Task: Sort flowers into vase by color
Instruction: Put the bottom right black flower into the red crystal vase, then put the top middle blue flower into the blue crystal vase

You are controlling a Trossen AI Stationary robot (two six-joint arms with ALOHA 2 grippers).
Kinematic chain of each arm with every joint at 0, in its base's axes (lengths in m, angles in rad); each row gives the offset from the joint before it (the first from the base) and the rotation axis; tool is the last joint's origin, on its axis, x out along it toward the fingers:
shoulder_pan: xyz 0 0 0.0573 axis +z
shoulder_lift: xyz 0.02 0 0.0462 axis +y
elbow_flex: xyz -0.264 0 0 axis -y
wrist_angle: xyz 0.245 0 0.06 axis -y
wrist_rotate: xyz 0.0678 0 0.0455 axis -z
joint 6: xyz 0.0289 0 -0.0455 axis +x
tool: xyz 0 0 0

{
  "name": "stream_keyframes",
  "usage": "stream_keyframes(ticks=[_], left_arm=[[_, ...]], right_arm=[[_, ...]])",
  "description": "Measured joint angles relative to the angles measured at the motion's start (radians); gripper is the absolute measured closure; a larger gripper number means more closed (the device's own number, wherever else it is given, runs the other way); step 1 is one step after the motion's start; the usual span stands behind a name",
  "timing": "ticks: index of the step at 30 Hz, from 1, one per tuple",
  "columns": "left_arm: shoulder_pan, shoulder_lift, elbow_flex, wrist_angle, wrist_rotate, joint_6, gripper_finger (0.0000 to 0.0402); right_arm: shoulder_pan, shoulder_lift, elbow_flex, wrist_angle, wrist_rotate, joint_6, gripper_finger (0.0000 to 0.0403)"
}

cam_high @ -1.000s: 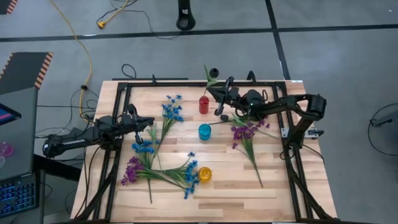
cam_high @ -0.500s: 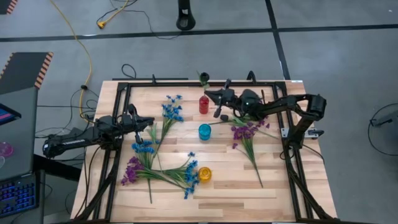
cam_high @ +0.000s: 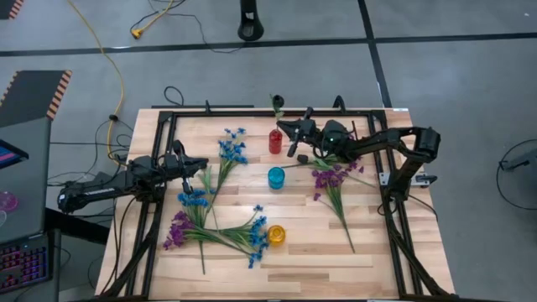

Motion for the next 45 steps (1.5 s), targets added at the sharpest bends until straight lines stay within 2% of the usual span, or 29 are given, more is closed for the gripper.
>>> stream_keyframes(ticks=[6, 15, 20, 24, 31, 36, 45], left_arm=[[0.0, 0.0, 0.0, 0.0, 0.0, 0.0, 0.0401], [0.0, 0.0, 0.0, 0.001, -0.003, -0.004, 0.0401], [0.0, 0.0, 0.0, 0.017, -0.106, -0.097, 0.0392], [0.0, 0.0, 0.0, 0.023, -0.157, -0.159, 0.0372], [0.0, 0.0, 0.0, 0.031, -0.229, -0.298, 0.0323], [0.0, 0.0, 0.0, 0.051, -0.257, -0.331, 0.0278], [0.0, 0.0, 0.007, 0.313, -0.247, -0.374, 0.0204]], right_arm=[[-0.004, 0.0, 0.0, -0.027, -0.001, 0.003, 0.0322], [-0.003, 0.0, 0.0, -0.111, 0.033, 0.004, 0.023], [-0.003, -0.018, 0.0, -0.193, 0.048, 0.075, 0.0187], [-0.009, -0.074, 0.001, -0.331, 0.064, 0.115, 0.0163], [-0.01, -0.231, 0.001, -0.603, 0.075, 0.015, 0.0153], [-0.01, -0.358, 0.001, -0.819, 0.075, 0.014, 0.0152], [-0.01, -0.54, 0.001, -1.141, 0.075, 0.011, 0.0152]])
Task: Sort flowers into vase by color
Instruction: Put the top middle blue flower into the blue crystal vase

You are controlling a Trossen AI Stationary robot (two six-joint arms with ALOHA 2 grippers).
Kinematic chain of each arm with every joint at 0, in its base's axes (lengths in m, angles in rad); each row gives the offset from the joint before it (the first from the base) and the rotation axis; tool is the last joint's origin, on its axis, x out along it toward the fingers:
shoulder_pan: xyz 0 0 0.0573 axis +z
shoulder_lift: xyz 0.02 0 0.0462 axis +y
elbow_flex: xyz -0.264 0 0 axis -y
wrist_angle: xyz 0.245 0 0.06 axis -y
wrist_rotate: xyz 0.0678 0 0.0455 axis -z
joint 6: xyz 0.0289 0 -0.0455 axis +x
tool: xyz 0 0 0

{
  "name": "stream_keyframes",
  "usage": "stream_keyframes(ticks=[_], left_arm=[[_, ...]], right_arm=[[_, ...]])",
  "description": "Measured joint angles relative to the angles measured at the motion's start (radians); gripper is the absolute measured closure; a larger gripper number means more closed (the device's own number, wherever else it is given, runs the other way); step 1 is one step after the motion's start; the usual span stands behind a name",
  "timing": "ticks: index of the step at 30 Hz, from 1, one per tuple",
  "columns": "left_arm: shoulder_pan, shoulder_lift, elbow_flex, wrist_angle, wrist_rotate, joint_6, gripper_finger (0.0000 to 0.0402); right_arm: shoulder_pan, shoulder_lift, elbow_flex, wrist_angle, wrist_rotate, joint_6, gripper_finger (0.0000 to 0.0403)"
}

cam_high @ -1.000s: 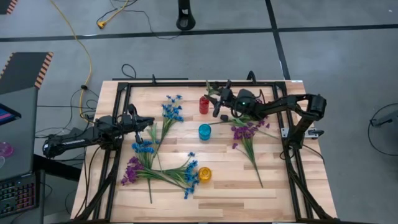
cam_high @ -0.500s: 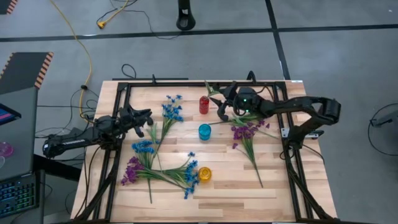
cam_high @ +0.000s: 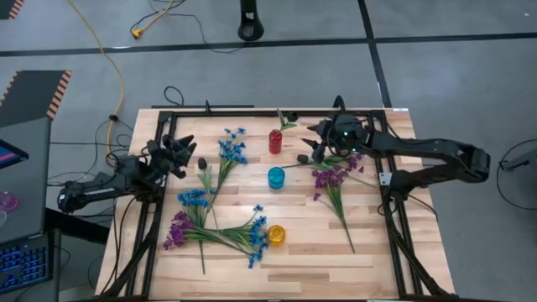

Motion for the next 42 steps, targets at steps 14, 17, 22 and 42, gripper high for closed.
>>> stream_keyframes(ticks=[14, 17, 22, 42], left_arm=[[0.0, 0.345, 0.186, -0.043, -0.006, -0.069, 0.0196], [0.0, 0.45, 0.271, -0.146, 0.0, -0.071, 0.0196], [0.0, 0.609, 0.447, -0.419, -0.004, -0.085, 0.0196], [0.0, 1.017, 0.638, -0.816, 0.073, -0.387, 0.0196]], right_arm=[[0.002, -0.115, 0.0, -0.134, -0.001, 0.0, 0.0152], [0.002, -0.115, 0.0, -0.154, -0.001, 0.001, 0.0152], [0.002, -0.115, 0.0, -0.186, -0.002, 0.002, 0.0152], [0.002, -0.114, 0.0, -0.238, -0.004, 0.002, 0.0152]])
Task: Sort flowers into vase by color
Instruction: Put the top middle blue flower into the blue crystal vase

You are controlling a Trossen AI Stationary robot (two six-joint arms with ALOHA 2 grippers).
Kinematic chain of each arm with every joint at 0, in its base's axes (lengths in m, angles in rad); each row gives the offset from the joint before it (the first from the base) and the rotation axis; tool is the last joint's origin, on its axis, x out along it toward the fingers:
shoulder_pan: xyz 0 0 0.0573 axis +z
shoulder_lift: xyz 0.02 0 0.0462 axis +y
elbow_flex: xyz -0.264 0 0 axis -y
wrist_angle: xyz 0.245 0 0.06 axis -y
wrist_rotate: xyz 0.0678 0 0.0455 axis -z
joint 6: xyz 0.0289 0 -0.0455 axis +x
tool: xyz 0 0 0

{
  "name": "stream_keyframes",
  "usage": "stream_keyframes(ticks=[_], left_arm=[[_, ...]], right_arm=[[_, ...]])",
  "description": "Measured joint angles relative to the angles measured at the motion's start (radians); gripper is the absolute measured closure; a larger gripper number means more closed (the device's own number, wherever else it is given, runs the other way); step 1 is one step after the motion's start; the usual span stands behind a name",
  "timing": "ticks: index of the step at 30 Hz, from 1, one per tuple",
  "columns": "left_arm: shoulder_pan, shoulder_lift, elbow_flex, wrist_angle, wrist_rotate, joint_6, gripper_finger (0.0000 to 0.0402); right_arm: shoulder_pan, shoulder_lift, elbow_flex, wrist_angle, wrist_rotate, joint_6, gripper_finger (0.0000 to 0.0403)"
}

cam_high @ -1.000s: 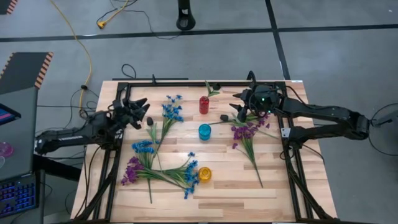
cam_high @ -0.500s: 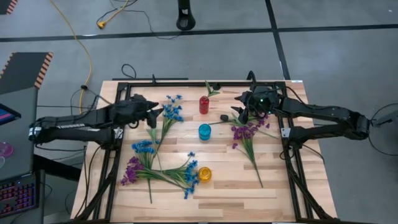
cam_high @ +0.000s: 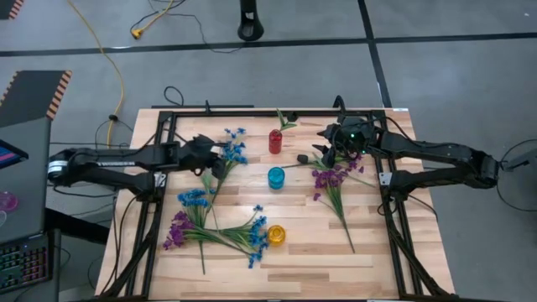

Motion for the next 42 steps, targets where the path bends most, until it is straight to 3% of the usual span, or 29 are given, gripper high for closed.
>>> stream_keyframes(ticks=[11, 42], left_arm=[[0.023, 0.179, 0.0, 0.0, 0.112, -0.042, 0.0196], [0.068, 0.466, 0.002, 0.077, 0.148, -0.048, 0.0196]], right_arm=[[0.0, 0.0, 0.0, -0.001, 0.0, 0.05, 0.0152], [0.0, 0.0, 0.0, -0.006, 0.0, 0.053, 0.0152]])
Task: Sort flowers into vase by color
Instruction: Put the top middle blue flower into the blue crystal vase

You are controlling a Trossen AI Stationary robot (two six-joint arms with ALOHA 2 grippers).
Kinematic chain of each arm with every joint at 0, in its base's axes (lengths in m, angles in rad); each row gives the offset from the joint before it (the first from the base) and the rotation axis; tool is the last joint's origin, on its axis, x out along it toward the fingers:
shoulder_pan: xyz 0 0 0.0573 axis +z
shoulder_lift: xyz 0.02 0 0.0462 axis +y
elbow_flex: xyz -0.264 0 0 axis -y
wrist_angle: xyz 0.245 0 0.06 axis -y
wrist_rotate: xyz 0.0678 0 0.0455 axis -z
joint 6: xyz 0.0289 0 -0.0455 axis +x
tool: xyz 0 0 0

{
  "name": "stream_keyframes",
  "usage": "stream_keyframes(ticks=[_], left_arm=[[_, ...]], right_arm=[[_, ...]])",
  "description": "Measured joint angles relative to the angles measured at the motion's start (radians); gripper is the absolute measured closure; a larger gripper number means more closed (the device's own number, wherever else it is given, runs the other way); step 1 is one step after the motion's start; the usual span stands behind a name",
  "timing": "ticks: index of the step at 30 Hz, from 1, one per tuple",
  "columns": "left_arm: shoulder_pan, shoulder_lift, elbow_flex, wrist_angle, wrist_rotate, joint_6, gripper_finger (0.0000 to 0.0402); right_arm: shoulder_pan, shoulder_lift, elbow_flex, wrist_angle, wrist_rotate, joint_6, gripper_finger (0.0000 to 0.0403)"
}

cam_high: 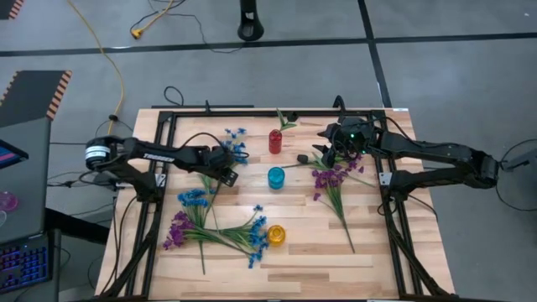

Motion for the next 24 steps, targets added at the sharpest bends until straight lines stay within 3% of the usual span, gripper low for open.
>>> stream_keyframes(ticks=[7, 19, 24], left_arm=[[-0.001, 0.014, 0.001, 0.007, -0.022, 0.0, 0.0209], [0.0, 0.017, -0.001, 0.011, -0.055, -0.099, 0.0376], [0.004, 0.018, -0.002, 0.026, -0.046, -0.124, 0.0393]], right_arm=[[0.0, 0.0, 0.0, 0.0, 0.0, 0.0, 0.0152], [0.0, 0.0, 0.0, 0.0, 0.0, 0.0, 0.0152], [0.0, 0.0, 0.0, 0.0, 0.0, 0.0, 0.0152]])
